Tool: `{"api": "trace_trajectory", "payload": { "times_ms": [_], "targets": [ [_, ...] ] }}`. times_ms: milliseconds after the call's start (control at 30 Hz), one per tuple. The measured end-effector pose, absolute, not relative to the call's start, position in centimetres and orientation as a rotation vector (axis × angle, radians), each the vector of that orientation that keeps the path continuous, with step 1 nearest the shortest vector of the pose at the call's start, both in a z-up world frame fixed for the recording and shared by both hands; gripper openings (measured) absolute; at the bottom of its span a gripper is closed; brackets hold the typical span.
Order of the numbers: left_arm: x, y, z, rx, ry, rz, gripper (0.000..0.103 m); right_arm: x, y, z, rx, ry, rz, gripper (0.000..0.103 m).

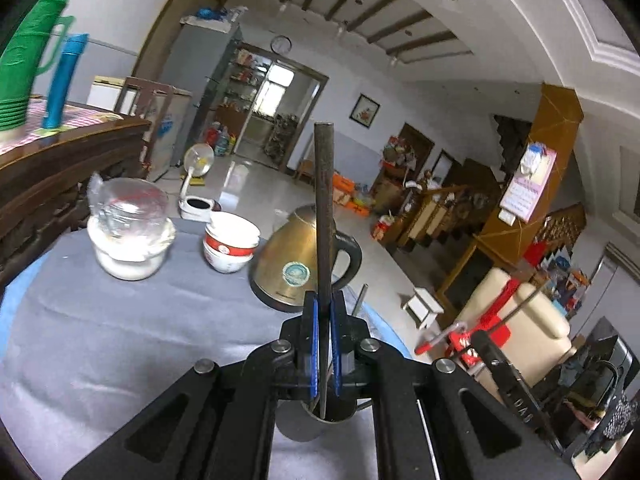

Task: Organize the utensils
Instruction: 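Lower the chopsticks into the gray cup and open both grippers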

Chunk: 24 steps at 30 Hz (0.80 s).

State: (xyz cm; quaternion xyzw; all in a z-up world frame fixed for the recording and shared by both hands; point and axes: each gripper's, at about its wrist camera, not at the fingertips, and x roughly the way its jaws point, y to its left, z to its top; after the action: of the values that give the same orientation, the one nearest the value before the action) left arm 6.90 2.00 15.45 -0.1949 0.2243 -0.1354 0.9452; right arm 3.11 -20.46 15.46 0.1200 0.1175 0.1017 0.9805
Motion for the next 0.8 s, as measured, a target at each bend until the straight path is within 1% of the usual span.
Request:
{"api": "trace_trajectory", "payload": {
  "times_ms": [267,567,800],
  "targets": [
    [11.8,-1.2,12.9,-0.326,0.584,-0.281,0.006,8.4,-19.9,12.4,0.212,0.378,0.246,0.006],
    [14.1,-2.7,10.1,-0.278,0.705,-0.285,0.006,11.9,-19.7,9.4,0.200,0.523,0.309,0.006],
    [14.7,-3.3,8.9,-0.278,0.747,-0.301,0.006,12.9,-19.4,8.5,0.206,0.580,0.316,0.006]
  ]
}}
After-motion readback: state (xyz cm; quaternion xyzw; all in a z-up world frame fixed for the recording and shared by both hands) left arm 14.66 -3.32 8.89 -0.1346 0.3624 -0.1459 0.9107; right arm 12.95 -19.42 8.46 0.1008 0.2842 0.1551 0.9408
